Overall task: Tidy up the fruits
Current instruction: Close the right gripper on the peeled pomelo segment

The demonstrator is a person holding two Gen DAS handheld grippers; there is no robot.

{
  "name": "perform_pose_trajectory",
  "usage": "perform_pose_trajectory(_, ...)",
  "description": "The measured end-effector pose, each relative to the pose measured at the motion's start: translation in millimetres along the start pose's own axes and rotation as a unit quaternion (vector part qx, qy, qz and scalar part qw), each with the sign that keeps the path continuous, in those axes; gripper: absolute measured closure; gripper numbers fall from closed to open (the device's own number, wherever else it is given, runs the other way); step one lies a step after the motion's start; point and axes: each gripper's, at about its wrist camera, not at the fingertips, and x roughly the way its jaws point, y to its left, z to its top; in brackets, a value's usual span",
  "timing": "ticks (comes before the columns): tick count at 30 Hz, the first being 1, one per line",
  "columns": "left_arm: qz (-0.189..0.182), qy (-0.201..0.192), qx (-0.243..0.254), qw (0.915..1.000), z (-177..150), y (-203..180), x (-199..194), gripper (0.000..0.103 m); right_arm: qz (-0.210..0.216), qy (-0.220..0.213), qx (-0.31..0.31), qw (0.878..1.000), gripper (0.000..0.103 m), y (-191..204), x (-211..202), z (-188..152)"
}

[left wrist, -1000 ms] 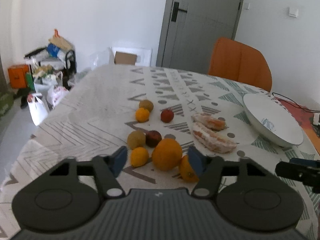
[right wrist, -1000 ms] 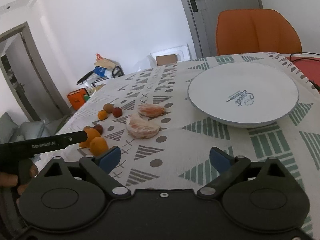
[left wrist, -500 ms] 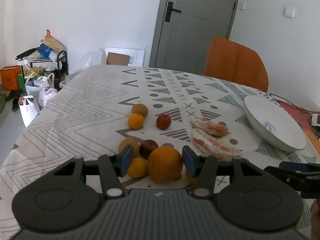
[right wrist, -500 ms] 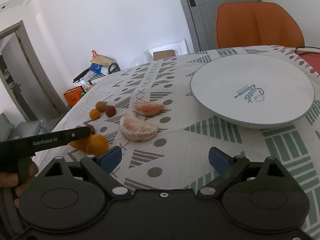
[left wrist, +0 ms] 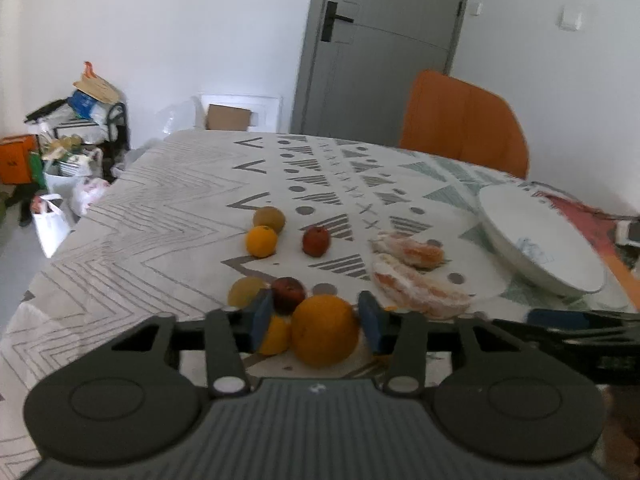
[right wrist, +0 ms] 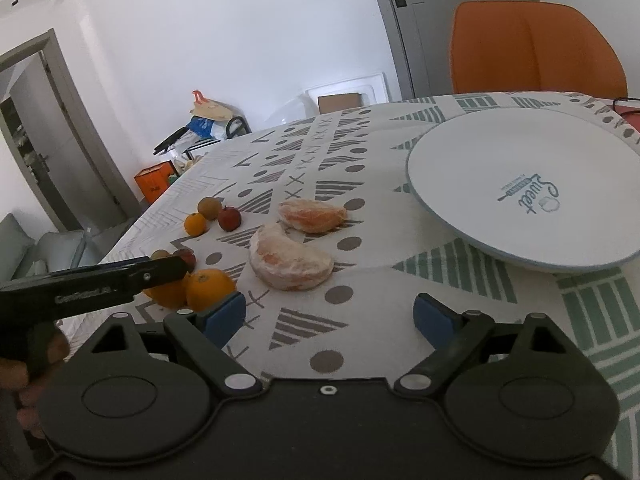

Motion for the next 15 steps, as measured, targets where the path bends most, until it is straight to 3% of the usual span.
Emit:
perform_pose_trajectory(7,-0.003,0.012,0.01,0.9999,0,-3,3,0.068,0.004,0.003,-0.006,1.0,0.014,3,6,3)
perform_pose_trajectory(15,-0.007,0.025,-0.024,0.9994,1,8,6,0.067,0.01,0.007,-0.019,1.0,0.02,9,18,11)
